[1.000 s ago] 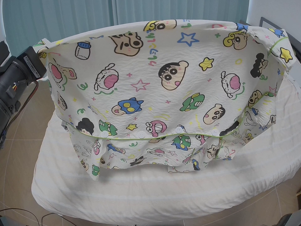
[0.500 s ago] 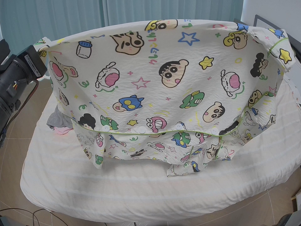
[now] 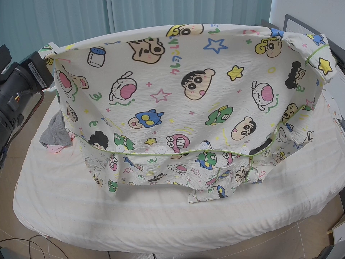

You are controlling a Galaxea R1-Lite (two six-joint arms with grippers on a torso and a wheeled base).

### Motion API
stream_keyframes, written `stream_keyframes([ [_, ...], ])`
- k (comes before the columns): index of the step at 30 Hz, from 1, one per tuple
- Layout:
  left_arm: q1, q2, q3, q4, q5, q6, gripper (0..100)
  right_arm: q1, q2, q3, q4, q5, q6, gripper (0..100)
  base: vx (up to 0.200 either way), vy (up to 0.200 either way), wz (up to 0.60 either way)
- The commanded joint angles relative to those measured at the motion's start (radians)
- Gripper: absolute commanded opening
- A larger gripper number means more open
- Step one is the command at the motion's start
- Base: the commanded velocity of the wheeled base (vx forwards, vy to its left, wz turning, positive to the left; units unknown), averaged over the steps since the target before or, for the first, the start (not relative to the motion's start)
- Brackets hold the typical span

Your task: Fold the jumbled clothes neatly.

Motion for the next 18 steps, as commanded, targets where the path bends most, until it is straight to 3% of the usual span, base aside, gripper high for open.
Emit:
stream_keyframes([
  [1, 0.000, 0.001, -0.001, -0.001, 0.000, 0.000, 0, -0.002, 0.003, -0.001, -0.001, 0.002, 0.000, 0, 0.000, -0.200, 0.00],
  [18, 0.000, 0.001, 0.000, -0.001, 0.002, 0.003, 0, -0.004, 0.001, -0.007, -0.005, 0.002, 0.000, 0, 0.000, -0.200, 0.00],
])
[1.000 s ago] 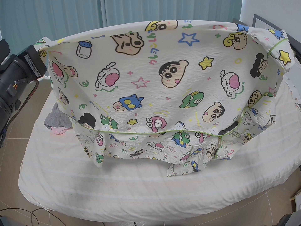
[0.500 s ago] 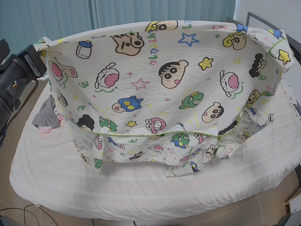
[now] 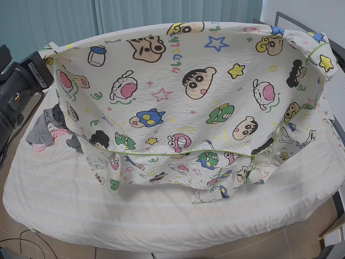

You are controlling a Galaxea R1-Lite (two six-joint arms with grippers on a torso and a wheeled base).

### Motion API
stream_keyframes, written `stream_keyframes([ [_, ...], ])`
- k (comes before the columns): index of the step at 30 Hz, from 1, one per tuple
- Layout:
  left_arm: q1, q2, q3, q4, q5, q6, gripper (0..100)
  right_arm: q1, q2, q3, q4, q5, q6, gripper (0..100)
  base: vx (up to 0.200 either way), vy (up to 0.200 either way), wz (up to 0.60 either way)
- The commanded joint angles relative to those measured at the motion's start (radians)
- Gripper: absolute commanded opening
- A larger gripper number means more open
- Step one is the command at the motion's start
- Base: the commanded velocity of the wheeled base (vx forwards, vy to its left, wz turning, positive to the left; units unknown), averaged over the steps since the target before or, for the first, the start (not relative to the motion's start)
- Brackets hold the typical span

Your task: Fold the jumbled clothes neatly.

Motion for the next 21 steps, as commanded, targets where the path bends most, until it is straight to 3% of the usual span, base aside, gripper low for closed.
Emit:
stream_keyframes([
  [1, 0.000, 0.003, 0.000, -0.001, 0.001, 0.000, 0, 0.001, 0.000, -0.001, -0.001, 0.001, 0.000, 0, 0.000, -0.200, 0.00],
  [15, 0.000, 0.000, 0.011, -0.002, 0.002, -0.002, 0, 0.001, -0.006, 0.002, -0.001, -0.001, 0.000, 0, 0.000, -0.200, 0.00],
  [21, 0.000, -0.002, 0.016, -0.002, 0.002, -0.002, 0, 0.001, -0.009, 0.005, -0.001, -0.001, 0.000, 0, 0.000, 0.000, 0.00],
])
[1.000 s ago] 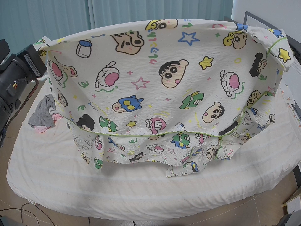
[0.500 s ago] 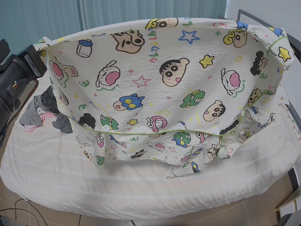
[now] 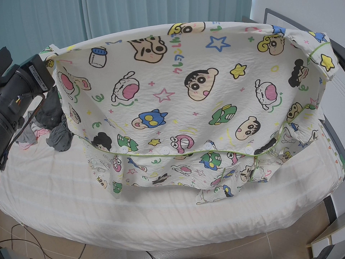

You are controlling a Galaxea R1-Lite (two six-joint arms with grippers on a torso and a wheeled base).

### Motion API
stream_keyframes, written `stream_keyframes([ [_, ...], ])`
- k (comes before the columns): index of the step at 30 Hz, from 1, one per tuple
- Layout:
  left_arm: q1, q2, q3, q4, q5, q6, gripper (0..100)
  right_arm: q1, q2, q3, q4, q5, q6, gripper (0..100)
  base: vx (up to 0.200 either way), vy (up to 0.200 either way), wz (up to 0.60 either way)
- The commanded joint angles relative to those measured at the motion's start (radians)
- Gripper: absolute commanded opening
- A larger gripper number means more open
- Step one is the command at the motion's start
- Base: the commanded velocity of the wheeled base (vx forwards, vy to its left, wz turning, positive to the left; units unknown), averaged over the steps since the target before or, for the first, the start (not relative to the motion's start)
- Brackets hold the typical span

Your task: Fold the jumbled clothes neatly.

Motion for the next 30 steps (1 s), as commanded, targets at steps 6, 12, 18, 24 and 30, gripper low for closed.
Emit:
stream_keyframes([
  [6, 0.000, -0.005, 0.011, 0.000, 0.006, -0.002, 0, 0.000, -0.005, 0.006, 0.001, 0.001, 0.000, 0, -0.100, 0.000, 0.00],
  [12, 0.000, -0.008, 0.023, -0.002, 0.004, 0.000, 0, 0.000, -0.021, 0.006, 0.003, 0.001, 0.000, 0, -0.200, 0.000, 0.00],
  [18, 0.000, -0.015, 0.026, -0.006, 0.006, -0.002, 0, 0.000, -0.051, 0.004, 0.006, 0.004, -0.003, 0, -0.200, 0.000, 0.00],
  [24, 0.000, -0.061, 0.029, -0.006, 0.006, 0.000, 0, 0.000, -0.102, -0.005, 0.008, 0.028, -0.012, 0, -0.067, 0.000, 0.00],
  [30, 0.000, -0.072, 0.037, -0.003, 0.004, -0.002, 0, 0.000, -0.111, -0.004, 0.011, 0.047, -0.014, 0, 0.000, 0.000, 0.00],
])
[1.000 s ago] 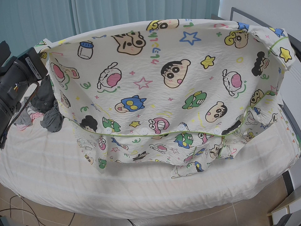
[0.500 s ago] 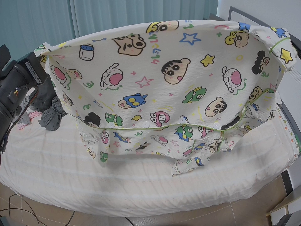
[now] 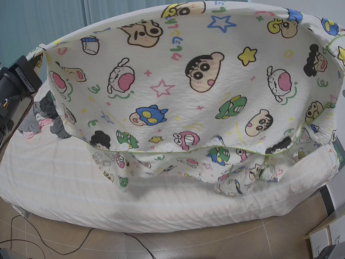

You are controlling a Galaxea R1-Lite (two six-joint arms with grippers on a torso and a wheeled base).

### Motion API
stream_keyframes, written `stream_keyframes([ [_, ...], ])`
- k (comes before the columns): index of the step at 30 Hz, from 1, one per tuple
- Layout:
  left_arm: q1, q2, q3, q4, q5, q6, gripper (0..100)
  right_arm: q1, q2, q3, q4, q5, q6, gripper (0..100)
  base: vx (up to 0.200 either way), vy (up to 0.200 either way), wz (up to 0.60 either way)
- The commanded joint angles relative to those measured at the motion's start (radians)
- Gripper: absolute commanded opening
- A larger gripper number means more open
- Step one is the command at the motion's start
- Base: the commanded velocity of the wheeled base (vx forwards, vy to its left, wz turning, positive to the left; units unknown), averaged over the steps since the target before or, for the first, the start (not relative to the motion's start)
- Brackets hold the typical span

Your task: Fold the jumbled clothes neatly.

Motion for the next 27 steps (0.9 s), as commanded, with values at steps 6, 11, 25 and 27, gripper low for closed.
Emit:
stream_keyframes([
  [6, 0.000, -0.031, 0.064, 0.003, 0.002, -0.002, 0, -0.006, -0.023, 0.011, 0.011, 0.001, 0.000, 0, 0.000, 0.000, 0.00],
  [11, 0.000, -0.049, 0.164, 0.008, 0.002, -0.006, 0, -0.014, -0.044, 0.067, 0.113, 0.003, 0.002, 0, 0.000, 0.000, 0.00],
  [25, 0.002, 0.031, 0.374, 0.007, 0.000, -0.119, 0, -0.124, -0.007, 0.280, 0.105, 0.078, 0.031, 0, 0.000, 0.000, 0.00],
  [27, 0.003, 0.066, 0.367, 0.007, 0.000, -0.150, 0, -0.143, 0.010, 0.280, 0.103, 0.081, 0.040, 0, 0.000, 0.000, 0.00],
])
